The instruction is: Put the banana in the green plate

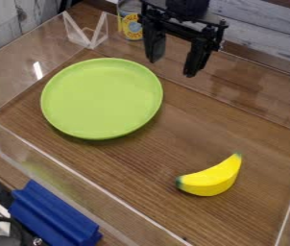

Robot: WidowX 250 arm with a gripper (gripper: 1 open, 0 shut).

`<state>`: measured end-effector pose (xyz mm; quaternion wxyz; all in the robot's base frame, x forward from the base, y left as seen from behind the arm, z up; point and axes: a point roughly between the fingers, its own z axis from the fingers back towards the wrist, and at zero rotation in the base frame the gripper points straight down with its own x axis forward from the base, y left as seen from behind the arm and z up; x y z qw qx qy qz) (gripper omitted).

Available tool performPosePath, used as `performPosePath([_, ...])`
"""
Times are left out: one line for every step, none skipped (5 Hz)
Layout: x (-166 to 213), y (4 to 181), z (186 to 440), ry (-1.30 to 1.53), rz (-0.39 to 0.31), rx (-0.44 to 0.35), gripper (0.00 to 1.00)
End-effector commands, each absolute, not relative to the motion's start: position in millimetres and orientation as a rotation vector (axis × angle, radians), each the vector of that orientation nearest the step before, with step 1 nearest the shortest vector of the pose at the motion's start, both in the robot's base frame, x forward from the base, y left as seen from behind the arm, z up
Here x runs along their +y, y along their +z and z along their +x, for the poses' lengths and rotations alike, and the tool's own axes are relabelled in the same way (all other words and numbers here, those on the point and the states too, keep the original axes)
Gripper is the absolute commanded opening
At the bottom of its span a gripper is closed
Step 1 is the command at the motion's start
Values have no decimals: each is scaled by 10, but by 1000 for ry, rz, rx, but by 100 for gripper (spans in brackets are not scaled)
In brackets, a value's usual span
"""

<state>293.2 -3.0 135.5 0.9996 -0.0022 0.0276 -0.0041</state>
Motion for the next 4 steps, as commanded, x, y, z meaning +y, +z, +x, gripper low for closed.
performPosePath([-156,1310,2828,-114,-11,57,100])
performPosePath([-358,1275,2662,-281,-20,46,100])
performPosePath([-545,1210,2554,-440,-21,29,100])
performPosePath([-692,1154,2481,-571,-15,6,100])
